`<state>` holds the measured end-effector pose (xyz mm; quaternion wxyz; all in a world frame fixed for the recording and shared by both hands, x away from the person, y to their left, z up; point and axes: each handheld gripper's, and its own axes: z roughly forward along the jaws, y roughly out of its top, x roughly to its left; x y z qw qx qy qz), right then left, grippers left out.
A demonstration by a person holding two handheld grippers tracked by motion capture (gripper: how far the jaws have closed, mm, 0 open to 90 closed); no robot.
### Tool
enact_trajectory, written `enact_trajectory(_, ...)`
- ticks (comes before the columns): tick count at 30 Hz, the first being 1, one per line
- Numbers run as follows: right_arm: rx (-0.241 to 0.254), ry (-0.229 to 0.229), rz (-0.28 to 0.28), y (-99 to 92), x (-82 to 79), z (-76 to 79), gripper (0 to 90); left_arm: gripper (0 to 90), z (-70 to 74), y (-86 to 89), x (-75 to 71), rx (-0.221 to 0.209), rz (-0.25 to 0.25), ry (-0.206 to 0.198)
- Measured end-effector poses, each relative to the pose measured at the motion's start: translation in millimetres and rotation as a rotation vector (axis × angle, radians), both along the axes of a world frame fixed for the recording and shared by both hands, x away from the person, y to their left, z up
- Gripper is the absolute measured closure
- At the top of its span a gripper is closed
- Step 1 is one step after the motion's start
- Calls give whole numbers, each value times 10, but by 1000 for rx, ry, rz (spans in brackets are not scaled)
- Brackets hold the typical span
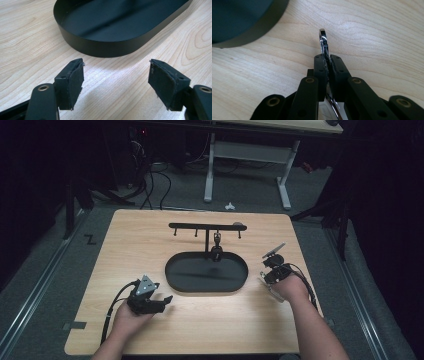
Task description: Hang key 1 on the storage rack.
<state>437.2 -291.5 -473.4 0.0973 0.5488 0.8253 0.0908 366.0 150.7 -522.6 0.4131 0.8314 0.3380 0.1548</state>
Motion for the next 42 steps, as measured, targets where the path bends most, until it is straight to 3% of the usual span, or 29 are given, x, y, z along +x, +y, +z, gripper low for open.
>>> enact_trajectory(3, 40, -10, -2, -31, -36, 70, 848, 291, 2, -2, -4, -1, -2, -1)
enact_trajectory(9, 60, -15, 12, -59, -111, 181, 848, 291, 3, -6, -6, -1, -5, -2)
enact_trajectory(21, 73, -18, 33, -5, -216, 522, 848, 291, 5, -10, -5, -1, -6, -3)
enact_trajectory(42, 64, -51, 38, 47, -279, 949, 847, 291, 4, -16, -8, 1, -8, -1)
